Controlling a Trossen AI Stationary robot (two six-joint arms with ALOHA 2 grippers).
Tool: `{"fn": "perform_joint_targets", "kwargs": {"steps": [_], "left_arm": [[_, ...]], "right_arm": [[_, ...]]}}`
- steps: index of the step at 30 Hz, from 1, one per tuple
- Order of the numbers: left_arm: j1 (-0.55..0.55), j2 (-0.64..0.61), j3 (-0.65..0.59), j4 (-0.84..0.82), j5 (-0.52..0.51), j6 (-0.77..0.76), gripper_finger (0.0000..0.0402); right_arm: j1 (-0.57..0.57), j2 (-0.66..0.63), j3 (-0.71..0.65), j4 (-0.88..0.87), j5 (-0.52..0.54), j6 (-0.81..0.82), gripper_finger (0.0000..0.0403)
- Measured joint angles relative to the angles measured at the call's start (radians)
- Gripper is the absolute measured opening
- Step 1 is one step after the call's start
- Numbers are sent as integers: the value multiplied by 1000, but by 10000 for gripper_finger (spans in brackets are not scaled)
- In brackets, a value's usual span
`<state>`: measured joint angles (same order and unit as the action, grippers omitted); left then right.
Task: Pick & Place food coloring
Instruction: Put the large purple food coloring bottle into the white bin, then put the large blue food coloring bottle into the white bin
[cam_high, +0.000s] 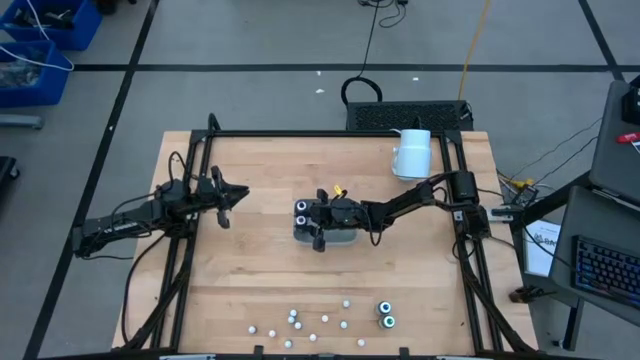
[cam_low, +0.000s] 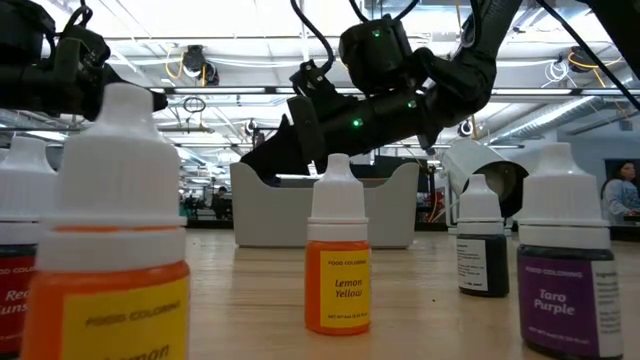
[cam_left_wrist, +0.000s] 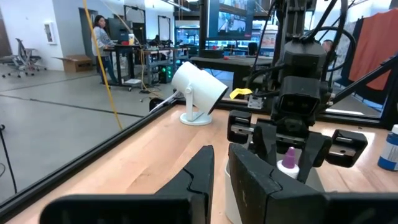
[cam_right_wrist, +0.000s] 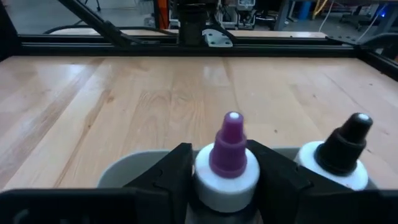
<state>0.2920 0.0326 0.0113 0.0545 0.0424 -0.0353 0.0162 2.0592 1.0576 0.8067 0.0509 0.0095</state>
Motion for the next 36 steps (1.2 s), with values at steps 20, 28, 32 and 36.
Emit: {"fn": "perform_joint_targets", "kwargs": {"steps": [20, 28, 32, 36], "left_arm": [[0, 0, 0, -3, 5, -58, 58], [0, 0, 0, -31, 9, -99, 58], [0, 0, 0, -32, 9, -84, 58], [0, 0, 0, -33, 8, -31, 58]], "right_arm": [[-1, -86, -2, -7, -1, -39, 231], [43, -367, -2, -360, 95, -134, 226], [138, -516, -1, -498, 174, -169, 216], [265, -629, -1, -623, 350, -208, 207]]}}
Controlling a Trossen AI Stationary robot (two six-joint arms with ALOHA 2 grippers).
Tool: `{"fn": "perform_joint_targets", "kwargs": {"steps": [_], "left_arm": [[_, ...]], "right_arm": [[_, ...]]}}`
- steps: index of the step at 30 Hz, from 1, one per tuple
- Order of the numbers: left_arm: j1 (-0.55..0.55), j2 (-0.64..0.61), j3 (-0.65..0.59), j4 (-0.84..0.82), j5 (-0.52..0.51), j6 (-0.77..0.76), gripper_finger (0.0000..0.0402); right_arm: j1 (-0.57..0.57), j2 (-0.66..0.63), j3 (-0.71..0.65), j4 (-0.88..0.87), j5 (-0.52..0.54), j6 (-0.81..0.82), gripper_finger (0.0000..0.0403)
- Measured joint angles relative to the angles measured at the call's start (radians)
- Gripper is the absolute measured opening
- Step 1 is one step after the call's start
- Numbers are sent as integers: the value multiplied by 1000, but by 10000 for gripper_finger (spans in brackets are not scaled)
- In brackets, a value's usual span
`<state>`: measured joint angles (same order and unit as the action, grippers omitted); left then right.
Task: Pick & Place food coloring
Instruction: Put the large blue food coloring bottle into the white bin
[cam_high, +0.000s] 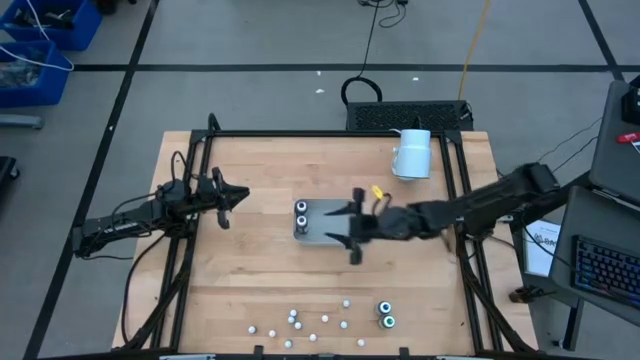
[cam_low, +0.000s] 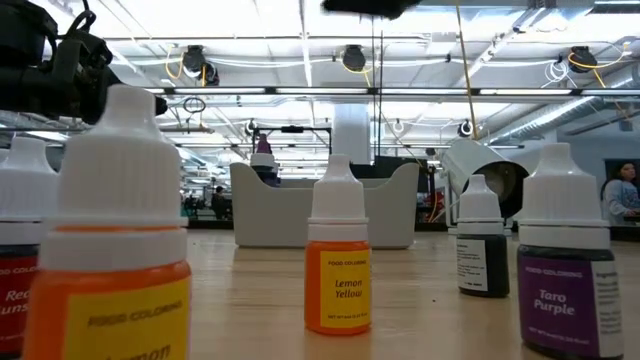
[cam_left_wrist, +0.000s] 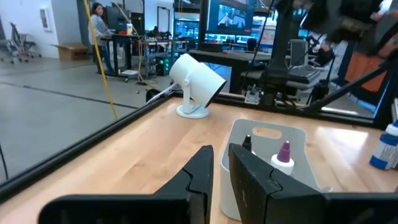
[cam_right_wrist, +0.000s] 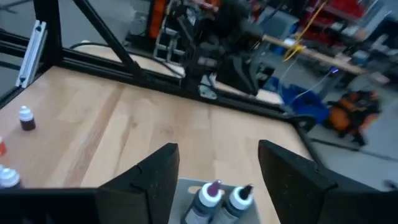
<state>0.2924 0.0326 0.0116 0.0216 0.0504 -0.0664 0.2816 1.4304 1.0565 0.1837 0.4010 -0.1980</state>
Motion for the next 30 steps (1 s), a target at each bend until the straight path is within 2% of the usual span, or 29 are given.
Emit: {"fn": "perform_joint_targets", "kwargs": {"steps": [2, 8, 14, 20, 25, 30], "left_arm": [[0, 0, 0, 0, 0, 27, 58], [0, 0, 0, -2, 0, 58, 58], [0, 0, 0, 6, 1, 2, 58], [0, 0, -1, 41, 0, 89, 58], [0, 0, -1, 10, 1, 145, 58], [0, 3, -1, 4, -18, 162, 58]], "right_arm": [[64, -53, -4, -49, 62, -21, 204], [185, -211, -158, -51, 67, -42, 196], [194, -293, -437, 232, 68, 27, 184], [181, -294, -653, 579, 71, 29, 170], [176, -294, -769, 764, 71, 34, 161], [176, -293, -812, 810, 75, 54, 155]]}}
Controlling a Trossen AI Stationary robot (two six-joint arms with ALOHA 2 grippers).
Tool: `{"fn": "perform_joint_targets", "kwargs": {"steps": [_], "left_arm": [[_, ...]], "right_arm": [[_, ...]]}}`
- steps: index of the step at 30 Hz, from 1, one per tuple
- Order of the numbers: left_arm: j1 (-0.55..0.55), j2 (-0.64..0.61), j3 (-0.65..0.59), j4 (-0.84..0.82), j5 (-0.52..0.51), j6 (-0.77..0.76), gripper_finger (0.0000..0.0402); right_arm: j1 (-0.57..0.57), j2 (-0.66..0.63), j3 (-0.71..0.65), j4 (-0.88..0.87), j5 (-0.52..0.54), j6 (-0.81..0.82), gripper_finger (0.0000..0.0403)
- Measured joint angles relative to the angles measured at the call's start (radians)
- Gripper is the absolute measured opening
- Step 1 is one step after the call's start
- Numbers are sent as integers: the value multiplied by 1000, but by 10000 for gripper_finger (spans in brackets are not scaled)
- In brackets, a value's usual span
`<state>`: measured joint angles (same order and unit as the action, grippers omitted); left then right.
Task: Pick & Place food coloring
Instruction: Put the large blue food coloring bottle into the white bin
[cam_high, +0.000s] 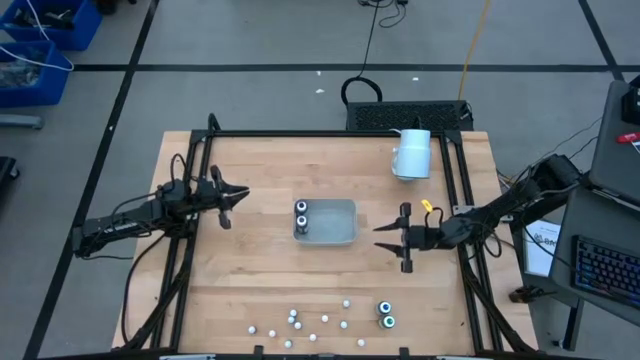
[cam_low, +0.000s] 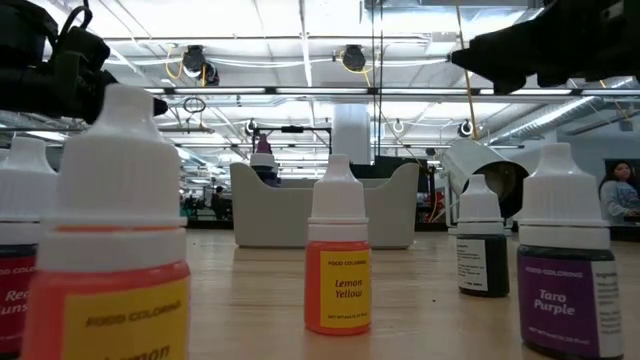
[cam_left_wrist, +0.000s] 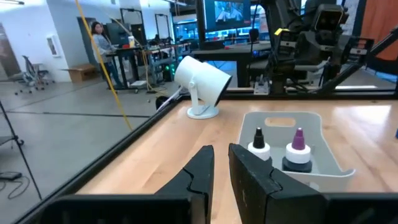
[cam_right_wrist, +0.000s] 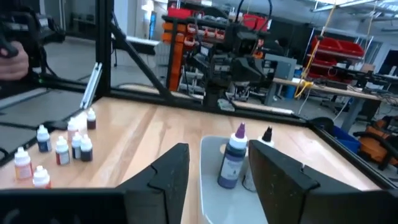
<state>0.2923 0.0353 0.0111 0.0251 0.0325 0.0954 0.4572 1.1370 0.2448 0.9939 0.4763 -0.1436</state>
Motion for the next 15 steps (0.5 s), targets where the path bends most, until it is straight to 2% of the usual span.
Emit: {"fn": "perform_joint_targets", "kwargs": {"steps": [15], "left_arm": [[0, 0, 0, 37, -18, -29, 58]], "right_arm": [[0, 1, 0, -33, -1, 65, 155]]}}
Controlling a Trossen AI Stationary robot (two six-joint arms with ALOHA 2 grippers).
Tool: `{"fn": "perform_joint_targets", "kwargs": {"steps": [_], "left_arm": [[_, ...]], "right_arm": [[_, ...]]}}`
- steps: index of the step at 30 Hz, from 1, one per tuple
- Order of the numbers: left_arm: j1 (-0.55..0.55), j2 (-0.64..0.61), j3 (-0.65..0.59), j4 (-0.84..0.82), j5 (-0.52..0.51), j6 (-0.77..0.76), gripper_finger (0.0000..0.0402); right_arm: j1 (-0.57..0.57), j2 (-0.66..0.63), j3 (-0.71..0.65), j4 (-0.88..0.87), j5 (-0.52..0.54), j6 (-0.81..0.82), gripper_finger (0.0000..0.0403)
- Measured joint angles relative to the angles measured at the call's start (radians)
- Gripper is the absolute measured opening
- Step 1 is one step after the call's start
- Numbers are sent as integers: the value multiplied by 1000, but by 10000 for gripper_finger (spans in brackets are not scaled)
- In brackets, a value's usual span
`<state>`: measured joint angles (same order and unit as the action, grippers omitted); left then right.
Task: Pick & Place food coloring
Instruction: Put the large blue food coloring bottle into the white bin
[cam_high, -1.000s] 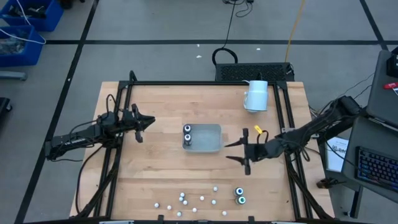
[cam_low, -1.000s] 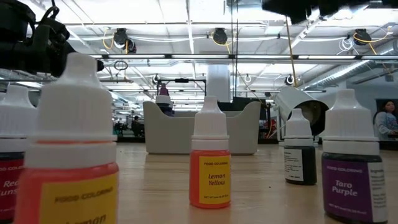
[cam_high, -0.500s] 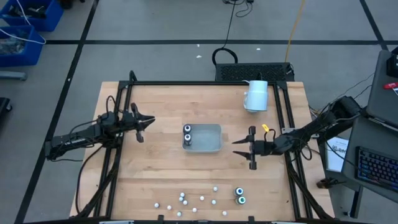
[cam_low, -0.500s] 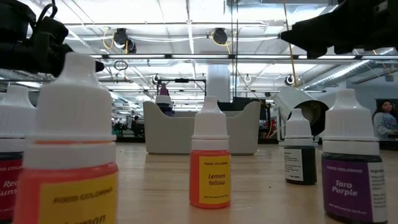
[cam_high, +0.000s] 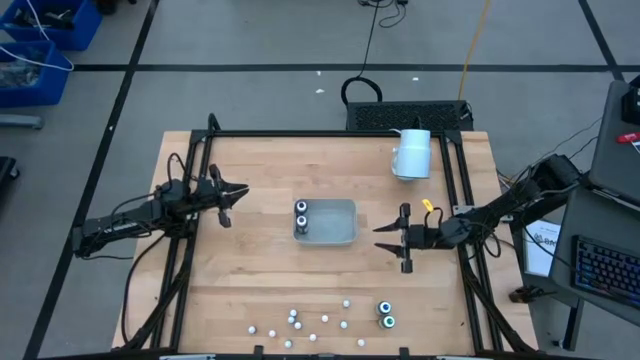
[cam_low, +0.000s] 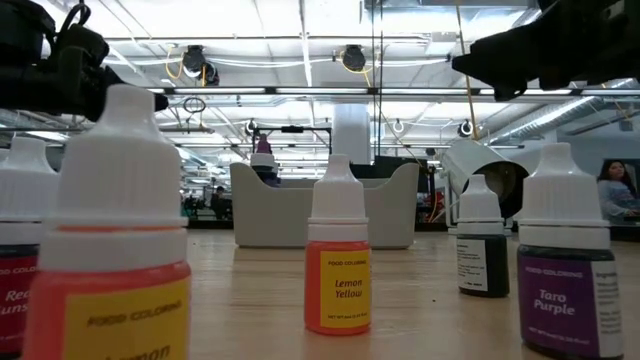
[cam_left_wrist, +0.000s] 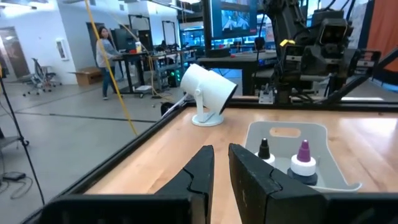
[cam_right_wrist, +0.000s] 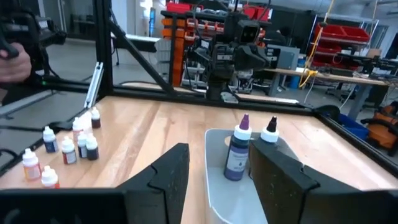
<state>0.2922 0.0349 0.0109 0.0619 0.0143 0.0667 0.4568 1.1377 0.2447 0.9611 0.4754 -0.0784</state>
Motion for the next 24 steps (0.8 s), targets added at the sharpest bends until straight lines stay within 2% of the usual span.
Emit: {"fn": "perform_joint_targets", "kwargs": {"steps": [7, 18, 24], "left_arm": [[0, 0, 0, 4, 0, 9, 58], [0, 0, 0, -9, 1, -1, 58], [0, 0, 0, -22, 2, -18, 58]], "right_arm": [[1, 0, 0, 7, -114, -53, 155], [0, 0, 0, -47, -114, -10, 155], [3, 0, 0, -194, -114, 40, 155]]}}
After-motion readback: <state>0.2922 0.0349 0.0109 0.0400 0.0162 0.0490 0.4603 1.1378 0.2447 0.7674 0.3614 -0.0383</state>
